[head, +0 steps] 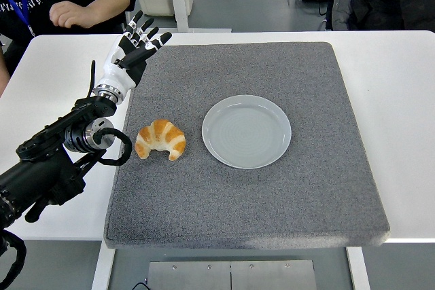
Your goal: Place the bread on the plate
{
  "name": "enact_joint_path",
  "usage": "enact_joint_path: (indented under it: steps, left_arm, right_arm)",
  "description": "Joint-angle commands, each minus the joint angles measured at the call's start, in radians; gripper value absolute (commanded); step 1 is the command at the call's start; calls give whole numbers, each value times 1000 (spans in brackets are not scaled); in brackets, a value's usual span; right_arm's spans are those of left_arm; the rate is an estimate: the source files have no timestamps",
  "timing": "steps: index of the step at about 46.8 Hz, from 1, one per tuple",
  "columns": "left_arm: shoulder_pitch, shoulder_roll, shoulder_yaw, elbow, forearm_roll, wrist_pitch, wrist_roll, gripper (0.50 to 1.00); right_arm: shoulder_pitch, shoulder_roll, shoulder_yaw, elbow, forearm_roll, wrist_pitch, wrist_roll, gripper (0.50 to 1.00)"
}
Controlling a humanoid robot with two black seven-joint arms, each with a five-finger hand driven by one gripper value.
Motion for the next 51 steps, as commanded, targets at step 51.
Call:
enact_joint_path:
  steps: [51]
  left_arm:
    - [15,-6,8,1,1,-4,0,971]
  right_arm:
    - [0,0,0,0,0,0,0,1000]
